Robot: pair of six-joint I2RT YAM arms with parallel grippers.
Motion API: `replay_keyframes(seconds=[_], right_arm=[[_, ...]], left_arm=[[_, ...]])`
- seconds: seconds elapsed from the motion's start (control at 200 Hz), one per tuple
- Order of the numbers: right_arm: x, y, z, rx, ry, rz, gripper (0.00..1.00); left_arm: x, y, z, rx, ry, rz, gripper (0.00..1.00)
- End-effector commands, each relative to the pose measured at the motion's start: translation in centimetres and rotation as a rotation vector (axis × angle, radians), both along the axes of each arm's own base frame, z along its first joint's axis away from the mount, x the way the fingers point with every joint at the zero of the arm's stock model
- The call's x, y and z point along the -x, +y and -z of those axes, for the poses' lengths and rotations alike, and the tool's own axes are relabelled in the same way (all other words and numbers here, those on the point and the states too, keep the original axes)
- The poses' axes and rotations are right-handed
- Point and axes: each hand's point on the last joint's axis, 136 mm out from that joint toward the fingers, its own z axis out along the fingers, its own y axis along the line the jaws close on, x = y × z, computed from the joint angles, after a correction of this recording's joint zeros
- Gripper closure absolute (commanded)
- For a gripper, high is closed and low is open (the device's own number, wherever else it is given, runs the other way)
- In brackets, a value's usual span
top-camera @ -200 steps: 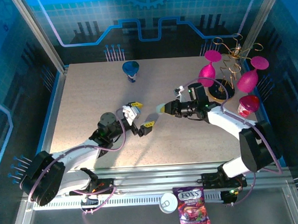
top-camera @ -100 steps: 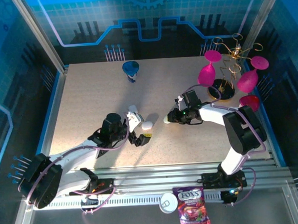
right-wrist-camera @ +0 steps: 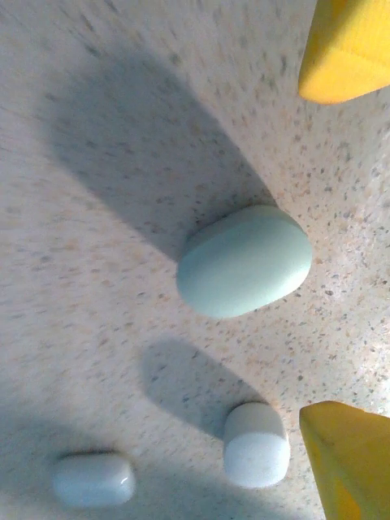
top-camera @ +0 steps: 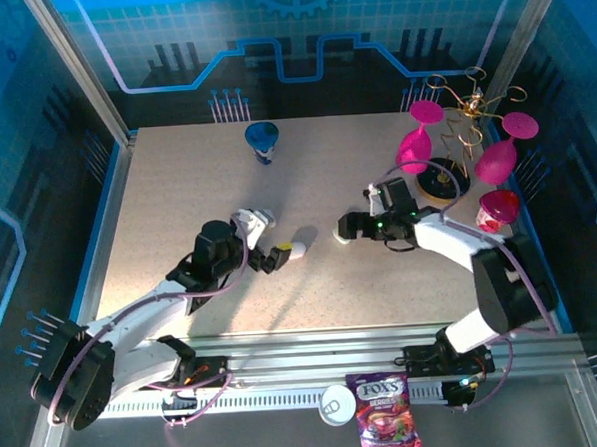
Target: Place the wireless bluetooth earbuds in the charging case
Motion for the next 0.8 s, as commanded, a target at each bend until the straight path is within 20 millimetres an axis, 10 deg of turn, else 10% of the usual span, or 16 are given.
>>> replay_keyframes(seconds=[0.0, 0.13, 0.325, 0.79], right_arm=[[-1.0, -3.6, -3.2, 0.184, -0.228, 0.028, 0.04], [-1.9, -7.6, -6.0, 0.39, -0.447, 0.107, 0.01], [-3.1, -12.4, -5.0, 0.526, -0.59, 0.223, 0.0], [-6.0, -14.9, -1.2, 0.347, -0.701, 0.282, 0.0]], left_arm=[[-2.5, 4.7, -2.4, -0.027, -0.082, -0.257, 0.01], [-3.1, 10.0, -2.1, -0.049, -0.128, -0.464, 0.01], [-3.2, 15.8, 1.5, 0.001, -0.077, -0.636, 0.01], [-8.1, 18.0, 4.4, 0.137, -0.09, -0.638, 0.01]])
